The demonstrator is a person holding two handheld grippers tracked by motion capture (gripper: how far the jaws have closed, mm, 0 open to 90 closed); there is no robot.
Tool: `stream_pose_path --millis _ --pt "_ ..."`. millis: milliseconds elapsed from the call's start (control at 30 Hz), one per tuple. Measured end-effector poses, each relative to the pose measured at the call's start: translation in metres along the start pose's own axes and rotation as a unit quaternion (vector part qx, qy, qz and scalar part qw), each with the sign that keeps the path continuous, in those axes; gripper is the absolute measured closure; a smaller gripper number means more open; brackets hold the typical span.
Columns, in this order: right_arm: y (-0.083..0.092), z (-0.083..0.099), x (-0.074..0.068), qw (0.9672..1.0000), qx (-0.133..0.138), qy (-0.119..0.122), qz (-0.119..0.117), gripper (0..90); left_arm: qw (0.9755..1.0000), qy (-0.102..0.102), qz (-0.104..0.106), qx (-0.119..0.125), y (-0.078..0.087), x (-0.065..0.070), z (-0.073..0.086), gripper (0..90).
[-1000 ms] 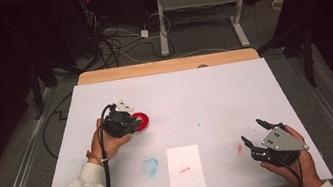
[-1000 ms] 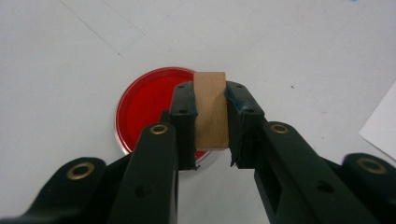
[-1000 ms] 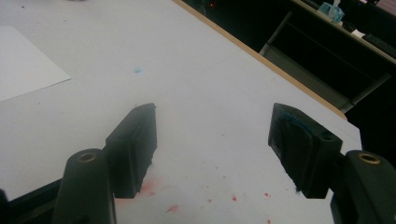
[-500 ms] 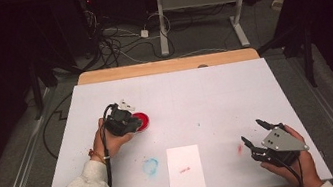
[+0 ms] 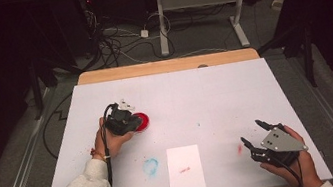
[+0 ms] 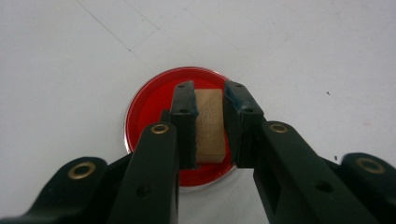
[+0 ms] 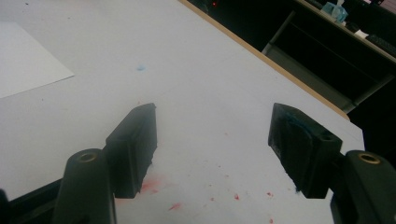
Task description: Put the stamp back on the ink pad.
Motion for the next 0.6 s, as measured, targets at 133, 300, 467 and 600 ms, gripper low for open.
stream_pose_path --millis 133,300,467,600 --pt "0.0002 0.0 0.0003 1.0 0.0 -0.001 0.001 32.9 1.0 -0.007 -0.003 -0.002 -0.0005 -0.0002 0.0006 73.2" --pt "0.0011 -0.0002 0.0005 1.0 0.001 -0.001 0.001 33.0 1.0 -0.005 0.004 0.005 -0.0006 -0.0013 0.0029 73.2" --pt "0.0013 -0.0001 0.0006 1.0 0.001 -0.001 0.001 32.9 1.0 -0.004 0.0 0.005 -0.001 -0.0009 0.0025 73.0" --pt "0.0016 -0.0005 0.001 1.0 0.003 0.0 0.001 32.9 0.9998 -0.002 -0.017 0.005 -0.0006 -0.0016 0.0023 70.5"
Point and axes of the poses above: each handheld gripper's, and its own axes: y roughly backward along the jaws, z roughly out of its underside, x roughly to its right, the point moved 6 cm from there along -y, roughly forward along the jaws, and after that the axes turned 2 degrees about -y, right-handed, at the moved point
